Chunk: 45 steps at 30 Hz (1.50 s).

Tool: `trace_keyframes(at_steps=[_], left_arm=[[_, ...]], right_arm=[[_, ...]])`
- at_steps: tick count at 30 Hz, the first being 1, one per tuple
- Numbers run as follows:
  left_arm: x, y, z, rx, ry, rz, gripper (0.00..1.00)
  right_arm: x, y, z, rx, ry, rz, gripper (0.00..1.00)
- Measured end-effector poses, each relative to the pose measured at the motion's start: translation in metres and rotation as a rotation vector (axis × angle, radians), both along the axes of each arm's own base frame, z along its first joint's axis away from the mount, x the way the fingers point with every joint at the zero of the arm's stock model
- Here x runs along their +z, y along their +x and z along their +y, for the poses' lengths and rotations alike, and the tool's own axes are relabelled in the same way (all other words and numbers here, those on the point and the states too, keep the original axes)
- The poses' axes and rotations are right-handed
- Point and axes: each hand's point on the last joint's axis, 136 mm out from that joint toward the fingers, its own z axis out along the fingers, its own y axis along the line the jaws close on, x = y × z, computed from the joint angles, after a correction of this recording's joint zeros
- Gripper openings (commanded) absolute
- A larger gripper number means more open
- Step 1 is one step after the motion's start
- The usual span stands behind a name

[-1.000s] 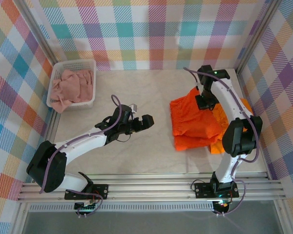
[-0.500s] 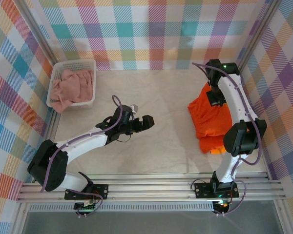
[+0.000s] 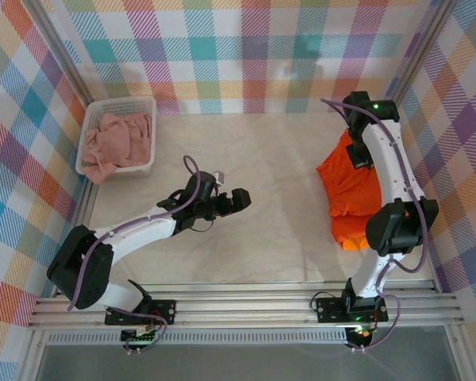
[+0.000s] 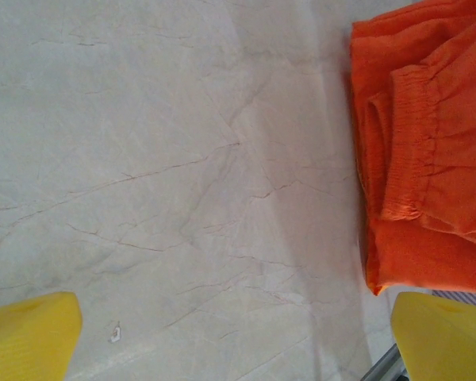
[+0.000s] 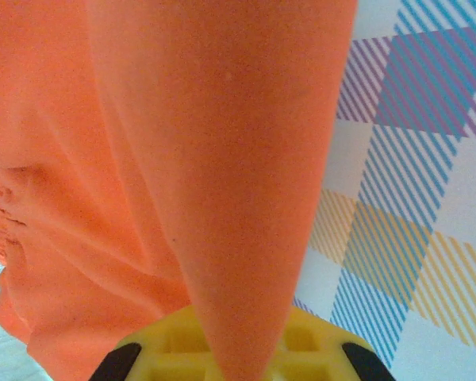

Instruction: Fold and stack the shorts

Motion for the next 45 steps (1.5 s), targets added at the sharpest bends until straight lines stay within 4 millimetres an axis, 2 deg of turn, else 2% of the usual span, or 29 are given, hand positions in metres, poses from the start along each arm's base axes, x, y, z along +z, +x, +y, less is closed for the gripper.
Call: trace_keyframes(at_steps=[3,8,12,17,21,22,23,25,27,32,35,38,41,45], left_arm=[[-0.006,0.0,0.0,-0.001,0.009,0.012,1.0],[-0.009,-0.001,-0.001,-0.008,0.011,0.024,1.0],[-0.01,-0.001,-0.001,-0.009,0.011,0.026,1.0],[-0.012,-0.001,-0.001,-0.009,0.015,0.03,1.0],[-0.012,-0.001,-0.002,-0.009,0.015,0.03,1.0],[-0.012,-0.001,-0.002,-0.009,0.015,0.03,1.0],[-0.012,-0.001,-0.002,-0.009,0.015,0.03,1.0],[-0.012,-0.001,-0.002,-0.009,0.015,0.03,1.0],[-0.012,-0.001,-0.001,-0.009,0.015,0.03,1.0],[-0.009,-0.001,-0.001,-0.008,0.011,0.023,1.0],[0.002,-0.002,0.009,0.014,0.026,-0.001,1.0],[0.028,-0.003,0.025,0.049,0.035,-0.059,1.0],[0.059,0.002,0.047,0.099,0.051,-0.125,1.0],[0.092,0.009,0.074,0.163,0.077,-0.194,1.0]], right_arm=[[0.004,0.002,-0.012,-0.001,-0.037,-0.019,0.0],[-0.007,0.0,-0.043,-0.028,-0.118,0.011,0.0],[-0.007,0.009,-0.061,-0.032,-0.176,-0.011,0.06],[-0.005,0.022,-0.072,-0.025,-0.23,-0.049,0.11],[-0.014,0.027,-0.078,-0.022,-0.252,-0.04,0.24],[-0.017,0.028,-0.081,-0.028,-0.255,-0.037,0.33],[-0.02,0.027,-0.084,-0.036,-0.258,-0.031,0.49],[-0.026,0.024,-0.091,-0.055,-0.26,-0.017,0.55],[-0.027,0.021,-0.098,-0.079,-0.258,-0.016,0.71],[-0.024,0.019,-0.103,-0.128,-0.233,-0.049,0.92],[-0.019,0.025,-0.076,-0.156,-0.006,-0.13,1.0],[-0.005,0.032,-0.037,-0.165,0.254,-0.259,0.99],[-0.005,0.019,0.007,-0.156,0.511,-0.331,1.0],[-0.026,-0.002,0.054,-0.173,0.786,-0.352,1.0]])
